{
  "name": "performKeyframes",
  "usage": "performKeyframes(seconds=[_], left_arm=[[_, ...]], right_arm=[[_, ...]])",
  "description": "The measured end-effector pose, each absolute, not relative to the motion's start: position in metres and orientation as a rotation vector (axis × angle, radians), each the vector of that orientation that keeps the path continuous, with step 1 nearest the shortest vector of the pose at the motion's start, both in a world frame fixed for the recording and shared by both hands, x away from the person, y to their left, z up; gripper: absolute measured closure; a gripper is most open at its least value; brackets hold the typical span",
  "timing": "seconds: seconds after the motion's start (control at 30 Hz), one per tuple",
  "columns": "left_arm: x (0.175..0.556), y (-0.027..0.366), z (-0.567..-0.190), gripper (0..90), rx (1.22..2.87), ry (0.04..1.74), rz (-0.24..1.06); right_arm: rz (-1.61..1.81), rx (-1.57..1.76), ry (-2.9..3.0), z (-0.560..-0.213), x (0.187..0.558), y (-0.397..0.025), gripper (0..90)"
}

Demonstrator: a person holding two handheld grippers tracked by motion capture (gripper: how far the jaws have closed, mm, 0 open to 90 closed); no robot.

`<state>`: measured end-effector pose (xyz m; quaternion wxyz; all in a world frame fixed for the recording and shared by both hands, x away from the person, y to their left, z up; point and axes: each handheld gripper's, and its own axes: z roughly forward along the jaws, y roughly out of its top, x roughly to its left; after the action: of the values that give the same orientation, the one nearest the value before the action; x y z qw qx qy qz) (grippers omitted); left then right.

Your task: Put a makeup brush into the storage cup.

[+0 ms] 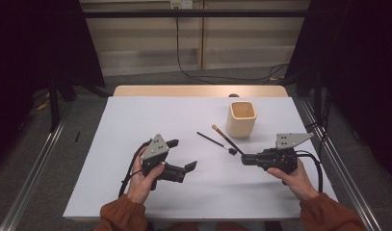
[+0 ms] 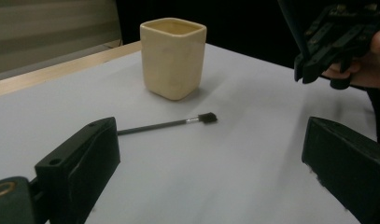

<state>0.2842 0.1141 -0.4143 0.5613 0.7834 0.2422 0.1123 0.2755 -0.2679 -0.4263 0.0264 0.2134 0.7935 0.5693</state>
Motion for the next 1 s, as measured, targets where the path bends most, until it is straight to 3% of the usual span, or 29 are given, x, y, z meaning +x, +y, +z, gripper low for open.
performKeyframes(seconds=[0.5,1.0], left_arm=[[0.284,0.088,-0.404,5.3,1.783,0.529,0.178],[0.289,0.055,-0.390,10.9,1.764,0.480,0.184]], right_arm=[[1.764,0.631,2.454,-0.426,0.276,-0.261,86.1],[1.765,0.617,2.455,-0.427,0.276,-0.257,86.1]])
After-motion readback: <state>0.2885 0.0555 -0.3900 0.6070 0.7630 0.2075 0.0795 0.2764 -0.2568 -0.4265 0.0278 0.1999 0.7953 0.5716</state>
